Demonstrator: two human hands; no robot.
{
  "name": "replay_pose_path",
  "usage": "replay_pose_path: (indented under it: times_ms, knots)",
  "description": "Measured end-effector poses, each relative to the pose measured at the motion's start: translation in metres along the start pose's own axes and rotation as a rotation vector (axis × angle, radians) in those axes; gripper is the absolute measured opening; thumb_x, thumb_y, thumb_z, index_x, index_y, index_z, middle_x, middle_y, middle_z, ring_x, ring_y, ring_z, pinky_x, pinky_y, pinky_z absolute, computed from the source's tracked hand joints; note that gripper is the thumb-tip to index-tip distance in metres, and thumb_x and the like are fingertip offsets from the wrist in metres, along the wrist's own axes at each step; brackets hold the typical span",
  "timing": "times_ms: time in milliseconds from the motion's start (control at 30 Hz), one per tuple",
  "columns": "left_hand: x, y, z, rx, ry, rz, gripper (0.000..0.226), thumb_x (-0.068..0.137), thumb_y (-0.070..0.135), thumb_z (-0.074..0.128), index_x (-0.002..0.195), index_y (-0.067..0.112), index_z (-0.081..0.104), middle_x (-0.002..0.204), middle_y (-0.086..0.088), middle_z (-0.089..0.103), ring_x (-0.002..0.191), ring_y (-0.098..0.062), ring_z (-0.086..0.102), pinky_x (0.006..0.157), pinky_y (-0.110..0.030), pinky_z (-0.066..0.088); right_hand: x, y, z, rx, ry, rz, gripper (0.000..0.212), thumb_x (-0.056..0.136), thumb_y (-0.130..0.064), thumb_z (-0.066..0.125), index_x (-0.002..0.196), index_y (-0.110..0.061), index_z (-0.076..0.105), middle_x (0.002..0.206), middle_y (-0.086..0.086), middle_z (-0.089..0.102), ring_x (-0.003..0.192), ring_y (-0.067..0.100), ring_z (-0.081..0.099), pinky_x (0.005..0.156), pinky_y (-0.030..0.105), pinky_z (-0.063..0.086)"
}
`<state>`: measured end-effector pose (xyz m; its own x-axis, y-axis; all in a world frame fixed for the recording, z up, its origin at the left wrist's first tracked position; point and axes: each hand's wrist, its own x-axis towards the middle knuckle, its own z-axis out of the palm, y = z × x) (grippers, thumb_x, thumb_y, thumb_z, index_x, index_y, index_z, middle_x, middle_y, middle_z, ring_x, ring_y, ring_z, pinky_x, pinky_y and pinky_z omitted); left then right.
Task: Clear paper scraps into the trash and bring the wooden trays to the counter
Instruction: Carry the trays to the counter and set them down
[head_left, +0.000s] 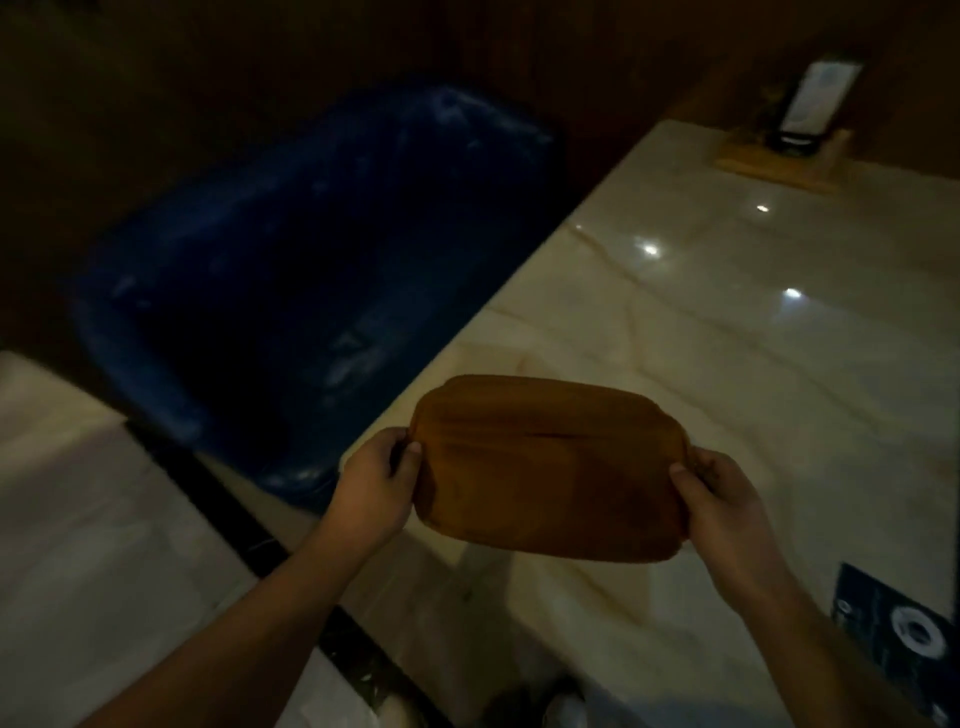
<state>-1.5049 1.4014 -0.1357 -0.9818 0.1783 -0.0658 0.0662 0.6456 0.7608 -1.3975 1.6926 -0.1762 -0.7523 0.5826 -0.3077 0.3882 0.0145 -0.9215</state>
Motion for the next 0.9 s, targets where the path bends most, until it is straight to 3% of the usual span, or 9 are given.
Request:
replay_pose_path:
  times_ms: [100,300,433,500,600,700,767,833,900]
  knots:
    - [-0.035,-0.022,-0.033,0.011,0.121,-0.078,0.014,0.096,0.024,0.047,0.092,0.019,0.06,0.078,0.004,0.063,0.069,-0.004,0.057,0.054,-0.014,0.039,-0.011,-0.014,0.028,-0.004,-0.12,-0.034,0.029,0.095,-0.022,0.056,0.123,-0.014,0.058,0.116,0.01,0.064,0.104,0.029,0.063,0.093,0.051,0.052]
    - [-0.108,-0.063,-0.09,-0.07,0.311,-0.208,0.014,0.097,0.021,0.046,0.1,0.023,0.06,0.082,0.012,0.062,0.075,-0.002,0.058,0.064,-0.023,0.045,-0.055,-0.039,0.088,-0.129,-0.296,-0.191,0.033,0.092,-0.029,0.061,0.123,-0.02,0.059,0.12,0.01,0.064,0.106,0.028,0.063,0.093,0.056,0.051]
    - [-0.188,-0.102,-0.143,-0.143,0.456,-0.304,0.02,0.097,0.022,0.046,0.108,0.017,0.062,0.092,0.002,0.067,0.084,-0.013,0.063,0.068,-0.024,0.046,-0.119,-0.052,0.142,-0.183,-0.456,-0.263,0.04,0.094,-0.025,0.058,0.131,-0.011,0.055,0.124,0.012,0.063,0.109,0.029,0.061,0.094,0.047,0.05]
    - [-0.234,-0.125,-0.167,-0.119,0.531,-0.328,0.022,0.096,0.021,0.047,0.109,0.013,0.063,0.088,0.001,0.067,0.079,-0.009,0.062,0.066,-0.024,0.047,-0.16,-0.052,0.171,-0.197,-0.528,-0.305,0.038,0.095,-0.023,0.057,0.131,-0.011,0.056,0.122,0.011,0.064,0.107,0.027,0.062,0.093,0.043,0.05]
    - [-0.302,-0.155,-0.198,-0.146,0.624,-0.399,0.025,0.096,0.019,0.047,0.11,0.01,0.065,0.09,-0.007,0.07,0.081,-0.018,0.065,0.071,-0.033,0.052,-0.221,-0.046,0.21,-0.218,-0.62,-0.329,0.037,0.096,-0.024,0.054,0.132,-0.013,0.057,0.121,0.006,0.064,0.107,0.025,0.062,0.095,0.044,0.05]
    - [-0.372,-0.181,-0.231,-0.15,0.724,-0.46,0.021,0.095,0.017,0.048,0.101,0.01,0.067,0.085,-0.008,0.07,0.077,-0.019,0.065,0.067,-0.033,0.048,-0.284,-0.036,0.247,-0.241,-0.738,-0.329,0.036,0.097,-0.026,0.053,0.131,-0.017,0.058,0.12,0.003,0.064,0.106,0.025,0.062,0.096,0.047,0.05]
    - [-0.422,-0.196,-0.253,-0.125,0.789,-0.52,0.02,0.095,0.018,0.049,0.097,0.012,0.067,0.078,-0.002,0.068,0.073,-0.012,0.063,0.066,-0.034,0.05,-0.329,-0.028,0.274,-0.275,-0.832,-0.34,0.034,0.097,-0.026,0.054,0.13,-0.019,0.059,0.115,0.004,0.067,0.102,0.024,0.064,0.093,0.048,0.051]
    - [-0.465,-0.209,-0.271,-0.117,0.838,-0.568,0.019,0.095,0.02,0.048,0.094,0.016,0.067,0.076,0.003,0.067,0.072,-0.009,0.063,0.069,-0.037,0.052,-0.368,-0.024,0.297,-0.261,-0.9,-0.341,0.03,0.096,-0.02,0.054,0.126,-0.019,0.061,0.102,0.0,0.069,0.091,0.018,0.065,0.082,0.038,0.052]
    - [-0.512,-0.222,-0.289,-0.102,0.908,-0.613,0.022,0.096,0.02,0.048,0.09,0.014,0.068,0.076,-0.003,0.07,0.071,-0.012,0.065,0.069,-0.039,0.053,-0.413,-0.02,0.326,-0.272,-0.987,-0.339,0.027,0.096,-0.016,0.054,0.121,-0.017,0.063,0.096,-0.001,0.067,0.085,0.013,0.062,0.077,0.034,0.049]
